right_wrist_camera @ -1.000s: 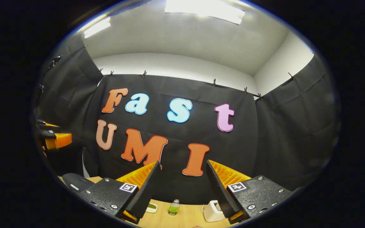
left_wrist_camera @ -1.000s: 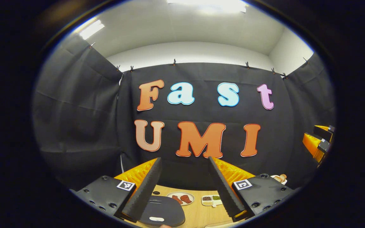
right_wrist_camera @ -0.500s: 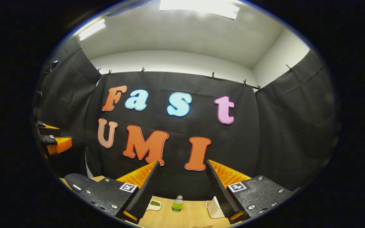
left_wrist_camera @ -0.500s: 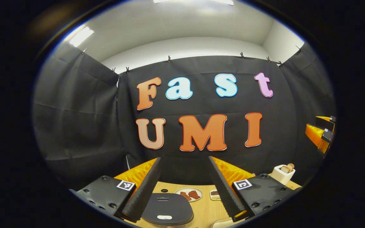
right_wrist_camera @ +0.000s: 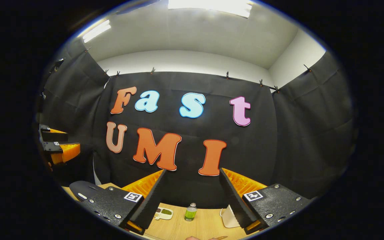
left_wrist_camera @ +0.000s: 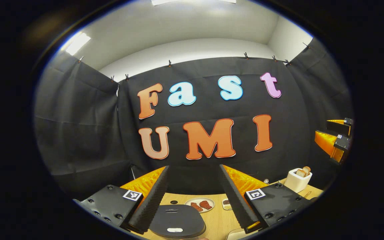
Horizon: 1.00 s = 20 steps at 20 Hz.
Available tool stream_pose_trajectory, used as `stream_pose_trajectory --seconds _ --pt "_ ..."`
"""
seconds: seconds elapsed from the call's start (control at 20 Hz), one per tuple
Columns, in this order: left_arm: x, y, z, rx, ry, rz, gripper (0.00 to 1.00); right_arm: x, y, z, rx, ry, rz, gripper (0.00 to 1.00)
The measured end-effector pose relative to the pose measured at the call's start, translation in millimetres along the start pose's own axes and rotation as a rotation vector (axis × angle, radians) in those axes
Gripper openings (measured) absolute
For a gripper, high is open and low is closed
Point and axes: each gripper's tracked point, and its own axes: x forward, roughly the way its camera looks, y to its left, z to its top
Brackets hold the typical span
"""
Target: Close the left gripper, press the button to open the rice cooker; take a wooden spoon from the chopstick holder with the right hand, scoop a spoonful of rice and pour it into the rice cooker, then put the wooden spoon back into the chopstick holder.
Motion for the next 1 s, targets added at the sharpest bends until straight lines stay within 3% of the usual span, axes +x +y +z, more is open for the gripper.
stream_pose_trajectory --seconds 0.05,0.1,0.15,0.2,0.45,0.5,0.55,1.0 --pt "0.4 -0.1 -2.3 0.006 0.008 -0.002 0.94 0.6 -0.2 -1.0 0.004 0.003 -0.004 0.97" --pt "1.1 -1.2 -3.5 0.009 0.012 -0.006 1.00 1.4 0.6 -1.9 0.010 0.008 -0.004 0.96" --pt "1.8 -1.7 -5.1 0.010 0.016 -0.010 0.94 1.7 2.0 -3.5 0.013 0.012 -0.001 0.94" --pt "1.5 -0.8 -6.0 0.013 0.017 -0.008 0.94 2.1 1.5 -5.5 0.012 0.017 -0.003 0.94" --pt "10.9 -5.0 -31.6 0.037 0.109 -0.046 0.06 -2.1 3.3 -9.8 0.012 0.032 -0.009 0.95" --pt "8.0 -4.4 -42.4 0.023 0.142 -0.042 0.12 -1.7 3.5 -9.4 0.013 0.033 -0.011 0.95" --pt "10.7 -4.2 -55.4 0.007 0.186 -0.047 0.05 -1.6 2.8 -10.2 0.011 0.034 -0.015 0.95" --pt "31.0 63.8 -168.0 -0.111 0.658 0.030 0.05 -6.2 -6.1 -19.0 -0.018 0.065 -0.040 0.95"
